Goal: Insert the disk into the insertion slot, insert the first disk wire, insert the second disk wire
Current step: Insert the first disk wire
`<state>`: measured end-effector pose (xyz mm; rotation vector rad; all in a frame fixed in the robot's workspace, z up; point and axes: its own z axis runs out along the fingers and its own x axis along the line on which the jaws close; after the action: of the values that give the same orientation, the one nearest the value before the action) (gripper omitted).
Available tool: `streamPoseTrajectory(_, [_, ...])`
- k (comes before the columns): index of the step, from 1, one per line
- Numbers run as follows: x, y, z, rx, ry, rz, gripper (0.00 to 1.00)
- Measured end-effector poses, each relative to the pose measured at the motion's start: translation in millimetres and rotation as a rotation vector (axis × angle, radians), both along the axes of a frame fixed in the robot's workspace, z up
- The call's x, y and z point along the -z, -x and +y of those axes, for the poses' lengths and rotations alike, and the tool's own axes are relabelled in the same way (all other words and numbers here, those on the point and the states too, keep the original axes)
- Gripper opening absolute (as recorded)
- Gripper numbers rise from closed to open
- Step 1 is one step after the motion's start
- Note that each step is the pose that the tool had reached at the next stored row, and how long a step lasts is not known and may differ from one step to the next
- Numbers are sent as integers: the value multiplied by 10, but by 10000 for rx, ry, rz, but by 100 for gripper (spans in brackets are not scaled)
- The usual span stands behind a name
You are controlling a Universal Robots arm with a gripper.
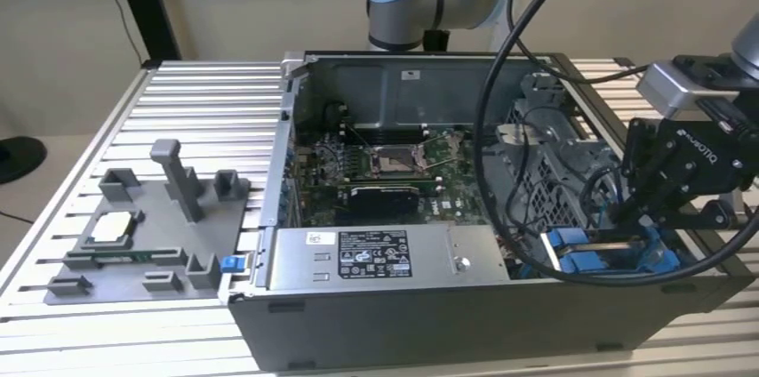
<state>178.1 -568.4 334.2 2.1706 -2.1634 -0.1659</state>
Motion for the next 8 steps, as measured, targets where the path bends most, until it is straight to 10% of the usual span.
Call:
streamPoseTrajectory(7, [32, 0, 1, -8, -15, 1, 0])
streamPoseTrajectory(8, [36, 0, 1, -10, -25, 2, 100])
